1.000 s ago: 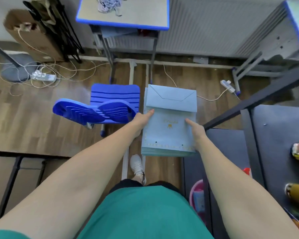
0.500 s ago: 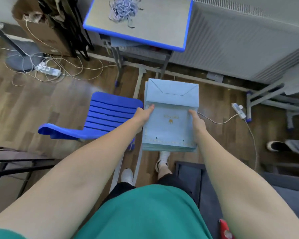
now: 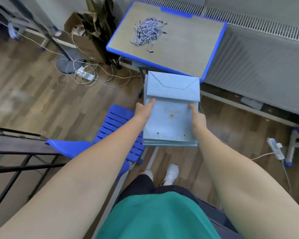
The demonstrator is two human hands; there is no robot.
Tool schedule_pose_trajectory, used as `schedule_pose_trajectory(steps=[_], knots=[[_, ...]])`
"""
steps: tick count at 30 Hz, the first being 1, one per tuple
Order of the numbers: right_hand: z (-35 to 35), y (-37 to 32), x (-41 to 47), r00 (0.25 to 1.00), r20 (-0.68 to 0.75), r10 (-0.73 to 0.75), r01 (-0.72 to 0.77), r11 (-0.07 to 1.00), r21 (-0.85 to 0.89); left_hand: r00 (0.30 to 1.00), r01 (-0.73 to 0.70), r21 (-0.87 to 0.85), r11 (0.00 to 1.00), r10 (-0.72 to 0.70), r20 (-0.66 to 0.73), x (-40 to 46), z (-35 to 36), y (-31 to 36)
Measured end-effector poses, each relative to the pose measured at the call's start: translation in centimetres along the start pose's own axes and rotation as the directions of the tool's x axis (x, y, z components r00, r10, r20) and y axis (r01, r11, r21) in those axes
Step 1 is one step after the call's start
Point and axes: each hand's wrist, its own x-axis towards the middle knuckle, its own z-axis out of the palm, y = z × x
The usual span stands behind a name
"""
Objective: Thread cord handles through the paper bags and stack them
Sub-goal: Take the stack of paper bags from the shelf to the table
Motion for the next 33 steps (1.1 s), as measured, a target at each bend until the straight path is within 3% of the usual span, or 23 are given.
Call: schedule_pose_trajectory(steps=[8, 18, 25, 33], knots=[[-0.6, -7.0, 4.1, 0.999, 0.026, -0.022, 0.022, 1.0, 0.006, 0.996, -0.07, -0.031, 0.997, 0.068, -0.064, 3.9, 3.0, 5.9], [-3.2, -16.2, 10.6, 0.998, -0.05, -0.036, 0.035, 0.999, -0.013, 0.993, -0.087, -0.099, 0.991, 0.094, 0.071, 11.1, 9.1, 14.3], [-4.4, -21.1, 15.3, 0.998, -0.059, -0.007, 0.009, 1.0, 0.028, 0.991, -0.096, 0.023, 0.995, 0.093, 0.1, 16.0, 13.3, 19.7], [-6.2, -26.6, 22.7, 0.999, 0.035, 0.019, -0.021, 0.999, 0.034, 0.998, -0.056, 0.082, 0.995, 0.054, 0.018, 19.2, 18.1, 25.0]])
